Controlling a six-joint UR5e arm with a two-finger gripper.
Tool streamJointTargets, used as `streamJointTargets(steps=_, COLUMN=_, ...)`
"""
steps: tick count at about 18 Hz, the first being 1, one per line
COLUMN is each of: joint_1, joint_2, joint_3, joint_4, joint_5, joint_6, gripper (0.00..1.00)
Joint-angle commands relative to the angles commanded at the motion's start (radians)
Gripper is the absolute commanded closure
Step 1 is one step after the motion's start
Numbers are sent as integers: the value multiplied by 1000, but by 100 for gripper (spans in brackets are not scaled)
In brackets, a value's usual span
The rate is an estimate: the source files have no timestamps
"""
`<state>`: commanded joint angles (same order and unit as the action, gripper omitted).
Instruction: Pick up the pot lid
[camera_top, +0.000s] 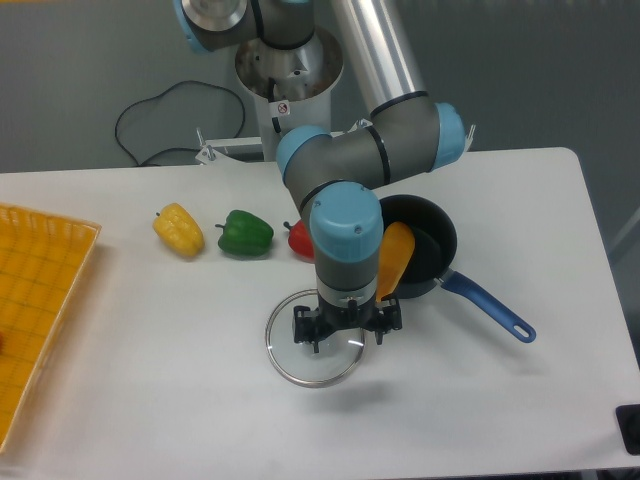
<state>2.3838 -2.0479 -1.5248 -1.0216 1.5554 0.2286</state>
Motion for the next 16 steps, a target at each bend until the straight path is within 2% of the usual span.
streamJointTargets(steps=7, joint_1=-21, joint_2=-12, joint_3=-14, joint_4=-6, joint_5=5, joint_6=-15, gripper=0)
streamJointTargets(steps=11, joint_1=-23, joint_2=-9, joint_3=-60, joint_4=-3, joint_5=6, joint_6=-14, gripper=0)
streamJointTargets(steps=16, joint_1=-35, joint_2=-12, joint_3=-61, joint_4=-5, joint_5=6, joint_6=-12, gripper=0)
